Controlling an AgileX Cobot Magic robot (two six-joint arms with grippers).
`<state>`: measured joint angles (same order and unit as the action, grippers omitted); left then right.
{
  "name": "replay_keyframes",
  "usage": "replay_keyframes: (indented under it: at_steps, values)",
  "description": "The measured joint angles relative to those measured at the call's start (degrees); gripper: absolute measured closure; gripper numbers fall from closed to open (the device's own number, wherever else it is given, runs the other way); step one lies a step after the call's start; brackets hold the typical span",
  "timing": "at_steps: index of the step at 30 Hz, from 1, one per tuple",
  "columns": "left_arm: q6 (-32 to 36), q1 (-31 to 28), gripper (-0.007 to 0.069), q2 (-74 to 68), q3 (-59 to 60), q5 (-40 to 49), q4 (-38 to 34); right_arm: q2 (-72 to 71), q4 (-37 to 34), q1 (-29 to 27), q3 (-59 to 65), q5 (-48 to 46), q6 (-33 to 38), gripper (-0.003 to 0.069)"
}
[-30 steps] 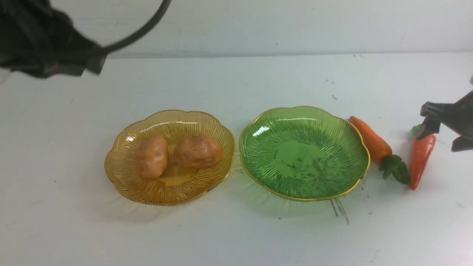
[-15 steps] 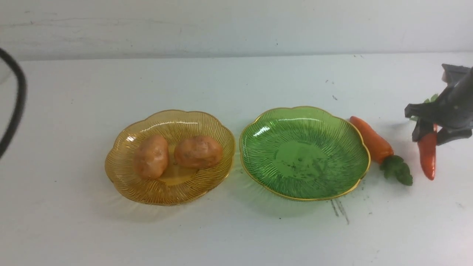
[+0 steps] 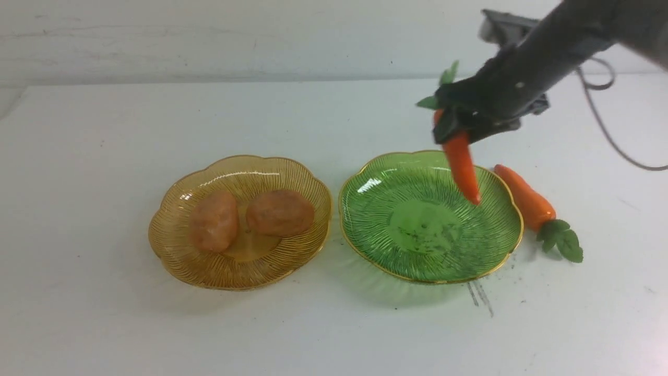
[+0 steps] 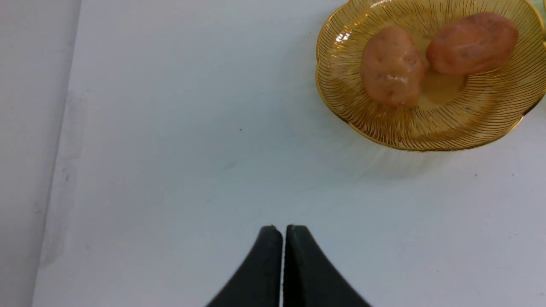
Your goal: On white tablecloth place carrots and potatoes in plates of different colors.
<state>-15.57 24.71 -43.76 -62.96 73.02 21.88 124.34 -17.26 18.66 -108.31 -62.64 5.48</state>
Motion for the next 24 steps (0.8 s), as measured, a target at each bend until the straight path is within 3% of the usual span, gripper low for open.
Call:
replay_keyframes:
  at_steps: [5,10,14,15,17,20,21,24]
  values:
    - [0.0,0.0,0.0628,0.0,0.1,0.0,0.0,0.9,1.7,0.0,0.0,0.2,-2.5,0.0233]
    - [0.0,0.0,0.0628,0.0,0.1,0.0,0.0,0.9,4.0,0.0,-3.9,-5.8,-3.7,0.0065]
    - [0.0,0.0,0.0628,0.0,0.1,0.0,0.0,0.8,10.0,0.0,-9.7,-8.2,-4.2,0.0061]
    - [0.0,0.0,0.0628,0.0,0.1,0.0,0.0,0.4,12.5,-0.1,-11.0,-8.2,-4.6,0.0091]
    - [0.0,0.0,0.0628,0.0,0.1,0.0,0.1,-1.1,18.9,-0.6,-12.1,-8.4,-5.8,0.0232]
    - [0.0,0.0,0.0628,0.0,0.1,0.0,0.1,-3.2,21.3,-4.1,-12.3,-8.7,-6.0,0.052]
    - [0.0,0.0,0.0628,0.0,0.1,0.0,0.1,-3.5,20.0,-7.5,-12.2,-8.7,-5.5,0.0608]
    - [0.0,0.0,0.0628,0.0,0.1,0.0,0.1,-3.6,13.3,-14.5,-7.0,-8.6,-3.0,0.0658]
